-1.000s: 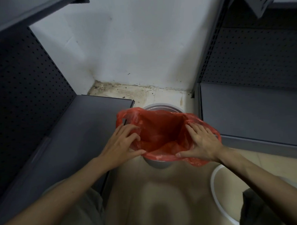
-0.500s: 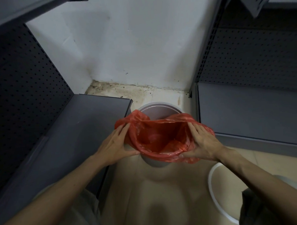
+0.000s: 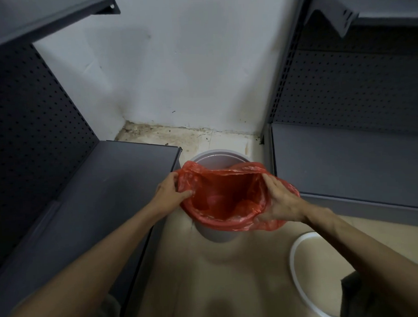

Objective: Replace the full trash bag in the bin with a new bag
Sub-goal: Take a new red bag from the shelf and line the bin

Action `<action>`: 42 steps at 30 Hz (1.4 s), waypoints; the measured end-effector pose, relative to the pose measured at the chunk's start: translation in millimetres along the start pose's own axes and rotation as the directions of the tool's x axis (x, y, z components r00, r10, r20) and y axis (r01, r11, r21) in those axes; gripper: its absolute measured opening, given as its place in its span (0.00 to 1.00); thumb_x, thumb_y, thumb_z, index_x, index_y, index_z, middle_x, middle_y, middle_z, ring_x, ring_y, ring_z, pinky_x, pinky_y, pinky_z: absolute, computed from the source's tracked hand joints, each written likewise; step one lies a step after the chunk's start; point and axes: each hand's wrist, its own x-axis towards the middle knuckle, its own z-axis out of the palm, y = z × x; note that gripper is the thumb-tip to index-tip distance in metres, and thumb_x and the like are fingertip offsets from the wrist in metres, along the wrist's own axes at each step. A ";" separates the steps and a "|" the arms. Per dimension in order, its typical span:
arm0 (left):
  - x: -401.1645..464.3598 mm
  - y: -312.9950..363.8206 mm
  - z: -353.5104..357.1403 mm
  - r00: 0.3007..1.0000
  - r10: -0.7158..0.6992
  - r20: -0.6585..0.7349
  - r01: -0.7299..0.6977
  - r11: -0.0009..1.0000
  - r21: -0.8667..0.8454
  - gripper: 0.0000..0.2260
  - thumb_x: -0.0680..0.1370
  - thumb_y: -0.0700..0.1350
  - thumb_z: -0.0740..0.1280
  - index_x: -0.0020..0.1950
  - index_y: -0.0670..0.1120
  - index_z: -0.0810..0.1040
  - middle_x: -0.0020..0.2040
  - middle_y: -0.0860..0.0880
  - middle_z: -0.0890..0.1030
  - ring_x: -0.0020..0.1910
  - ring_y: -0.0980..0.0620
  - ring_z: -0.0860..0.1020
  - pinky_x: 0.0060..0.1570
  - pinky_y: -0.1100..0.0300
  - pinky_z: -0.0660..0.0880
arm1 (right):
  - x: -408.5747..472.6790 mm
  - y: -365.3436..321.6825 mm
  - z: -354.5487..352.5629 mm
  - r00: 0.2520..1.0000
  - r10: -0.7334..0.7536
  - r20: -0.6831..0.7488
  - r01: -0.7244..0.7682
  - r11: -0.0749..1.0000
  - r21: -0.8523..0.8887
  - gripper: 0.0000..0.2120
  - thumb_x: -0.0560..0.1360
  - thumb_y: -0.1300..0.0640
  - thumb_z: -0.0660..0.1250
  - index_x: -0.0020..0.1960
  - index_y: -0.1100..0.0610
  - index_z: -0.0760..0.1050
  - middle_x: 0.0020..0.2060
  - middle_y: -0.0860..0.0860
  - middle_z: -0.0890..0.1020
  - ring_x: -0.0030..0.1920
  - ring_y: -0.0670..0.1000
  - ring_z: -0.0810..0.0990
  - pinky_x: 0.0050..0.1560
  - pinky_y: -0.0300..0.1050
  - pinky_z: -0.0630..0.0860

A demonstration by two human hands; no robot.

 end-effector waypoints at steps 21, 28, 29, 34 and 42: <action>18.8 -7.3 -6.9 0.964 0.257 -0.067 -0.220 0.915 0.337 0.15 0.83 0.54 0.54 0.67 0.54 0.72 0.52 0.55 0.78 0.47 0.60 0.77 0.50 0.62 0.78 | 40.4 5.6 -6.0 0.949 0.057 -0.309 0.011 0.977 0.212 0.14 0.81 0.54 0.60 0.65 0.52 0.75 0.54 0.49 0.78 0.47 0.41 0.77 0.46 0.26 0.70; 44.4 -8.0 -0.5 0.977 0.212 0.001 -0.175 0.805 0.567 0.19 0.83 0.57 0.47 0.74 0.60 0.60 0.64 0.44 0.72 0.61 0.40 0.74 0.63 0.43 0.68 | 61.6 6.9 -0.6 0.952 0.014 -0.305 0.009 0.997 0.075 0.15 0.82 0.55 0.57 0.65 0.56 0.74 0.52 0.53 0.78 0.55 0.54 0.77 0.57 0.46 0.71; 46.7 -8.2 -0.5 0.979 0.204 0.008 -0.172 0.803 0.571 0.19 0.83 0.57 0.47 0.75 0.62 0.57 0.66 0.44 0.71 0.62 0.39 0.73 0.64 0.42 0.68 | 64.4 7.0 -0.3 0.956 0.019 -0.293 -0.001 0.998 0.062 0.16 0.82 0.54 0.57 0.67 0.56 0.73 0.55 0.55 0.78 0.57 0.55 0.76 0.60 0.48 0.71; 57.6 -8.8 0.8 0.991 0.129 0.047 -0.133 0.814 0.566 0.22 0.82 0.60 0.43 0.77 0.64 0.49 0.75 0.43 0.62 0.70 0.37 0.67 0.68 0.37 0.62 | 74.5 6.0 0.0 0.969 0.037 -0.246 -0.022 0.998 0.066 0.19 0.82 0.50 0.56 0.72 0.52 0.67 0.61 0.56 0.76 0.63 0.56 0.74 0.66 0.50 0.67; 77.6 -7.6 4.8 0.995 0.084 0.054 -0.100 0.828 0.551 0.22 0.83 0.59 0.43 0.78 0.61 0.49 0.77 0.44 0.61 0.72 0.39 0.64 0.70 0.38 0.56 | 90.5 4.2 -2.3 0.977 0.079 -0.199 -0.050 0.988 0.147 0.20 0.81 0.48 0.57 0.73 0.49 0.66 0.66 0.55 0.73 0.67 0.54 0.71 0.67 0.48 0.63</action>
